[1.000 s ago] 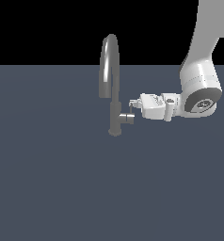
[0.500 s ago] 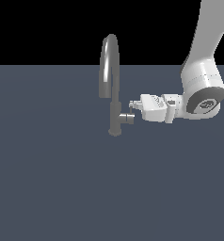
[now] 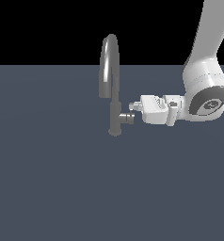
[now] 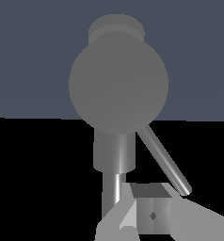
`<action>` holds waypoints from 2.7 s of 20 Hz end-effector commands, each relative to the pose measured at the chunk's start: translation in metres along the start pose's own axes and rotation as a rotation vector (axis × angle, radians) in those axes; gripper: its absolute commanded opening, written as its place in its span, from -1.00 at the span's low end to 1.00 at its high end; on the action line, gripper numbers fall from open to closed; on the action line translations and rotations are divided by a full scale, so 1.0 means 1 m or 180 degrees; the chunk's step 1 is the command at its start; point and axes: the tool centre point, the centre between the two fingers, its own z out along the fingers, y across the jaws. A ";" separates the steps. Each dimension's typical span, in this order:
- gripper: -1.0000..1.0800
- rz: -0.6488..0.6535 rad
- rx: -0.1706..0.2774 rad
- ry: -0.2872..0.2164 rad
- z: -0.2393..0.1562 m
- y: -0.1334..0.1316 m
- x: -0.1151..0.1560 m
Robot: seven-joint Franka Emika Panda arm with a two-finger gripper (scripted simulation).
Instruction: Turn on the faucet by rotating a designated handle.
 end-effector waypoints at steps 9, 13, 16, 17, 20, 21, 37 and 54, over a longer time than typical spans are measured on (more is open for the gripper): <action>-1.00 0.0009 -0.0015 -0.0011 0.000 0.027 0.019; -1.00 0.0052 -0.0022 -0.0015 0.000 0.044 0.044; -1.00 -0.0044 -0.0025 -0.0022 0.000 0.034 0.029; -1.00 -0.0031 -0.0025 -0.0021 0.000 0.035 0.036; -1.00 0.0009 -0.0024 -0.0019 0.000 0.040 0.056; -1.00 0.0022 -0.0024 -0.0018 0.000 0.042 0.063; -1.00 0.0053 -0.0024 -0.0017 0.000 0.030 0.106; -1.00 0.0047 -0.0026 -0.0019 0.000 0.004 0.121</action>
